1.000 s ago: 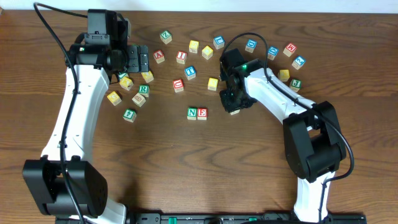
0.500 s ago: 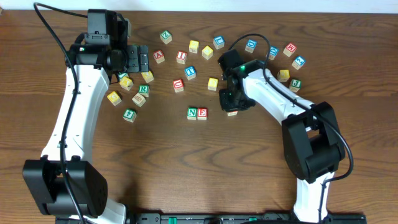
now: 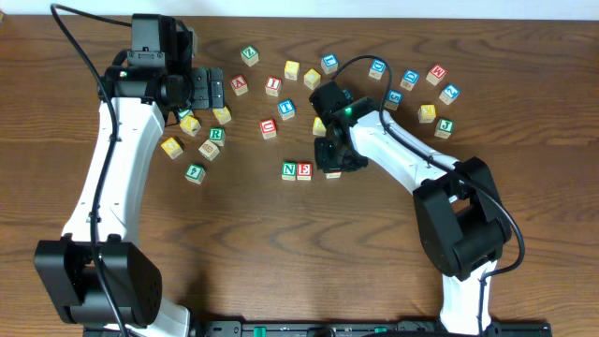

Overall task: Spell out NEURIPS
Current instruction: 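Lower the red U block right of the red E block, then push the U block with the right gripper flush against the E block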

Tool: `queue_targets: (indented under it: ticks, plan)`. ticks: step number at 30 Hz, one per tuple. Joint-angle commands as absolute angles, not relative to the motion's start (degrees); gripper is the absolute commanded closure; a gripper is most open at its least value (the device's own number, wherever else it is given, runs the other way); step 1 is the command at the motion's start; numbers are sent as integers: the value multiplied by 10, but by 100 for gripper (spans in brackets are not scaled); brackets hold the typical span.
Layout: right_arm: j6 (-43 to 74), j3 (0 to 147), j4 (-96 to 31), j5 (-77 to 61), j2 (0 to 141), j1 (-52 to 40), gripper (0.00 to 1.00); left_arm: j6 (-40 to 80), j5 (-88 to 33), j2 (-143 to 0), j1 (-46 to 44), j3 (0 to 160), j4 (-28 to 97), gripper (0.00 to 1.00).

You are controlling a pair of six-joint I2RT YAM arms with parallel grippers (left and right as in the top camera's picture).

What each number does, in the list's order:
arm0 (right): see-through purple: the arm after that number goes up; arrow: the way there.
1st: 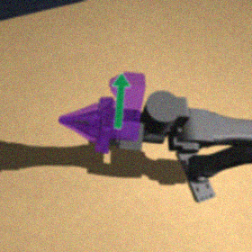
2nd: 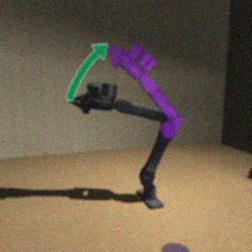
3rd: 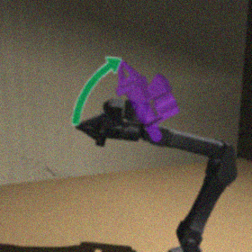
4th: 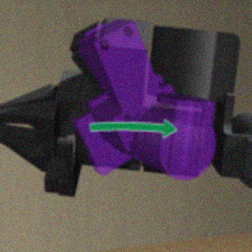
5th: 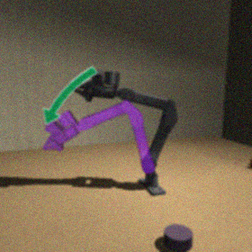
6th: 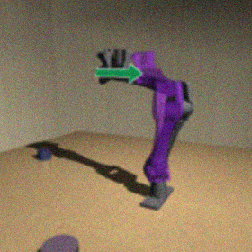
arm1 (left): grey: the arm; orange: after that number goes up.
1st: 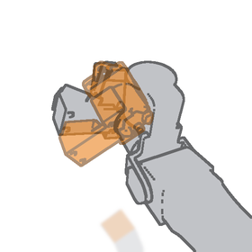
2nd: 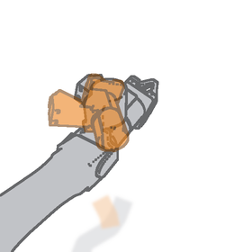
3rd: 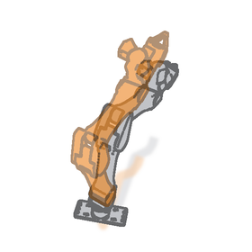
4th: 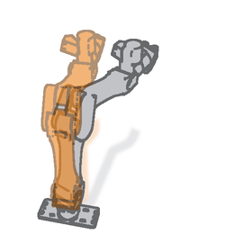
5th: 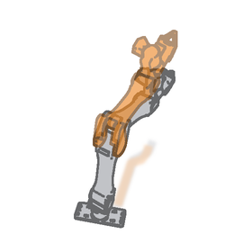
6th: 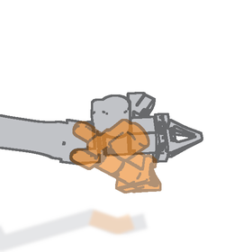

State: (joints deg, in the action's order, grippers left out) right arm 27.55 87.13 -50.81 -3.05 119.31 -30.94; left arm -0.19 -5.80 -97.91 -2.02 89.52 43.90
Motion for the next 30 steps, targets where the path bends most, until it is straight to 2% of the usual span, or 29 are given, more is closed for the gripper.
queue_targets:
  ticks: [1, 30]
  plan:
    - [312, 867, -502, -36, 1200, -319, 75, -1, -53, -966, -19, 908, 441, 2]
    - [334, 867, -491, -36, 1201, -343, 72, -1, -53, -966, -19, 908, 441, 2]
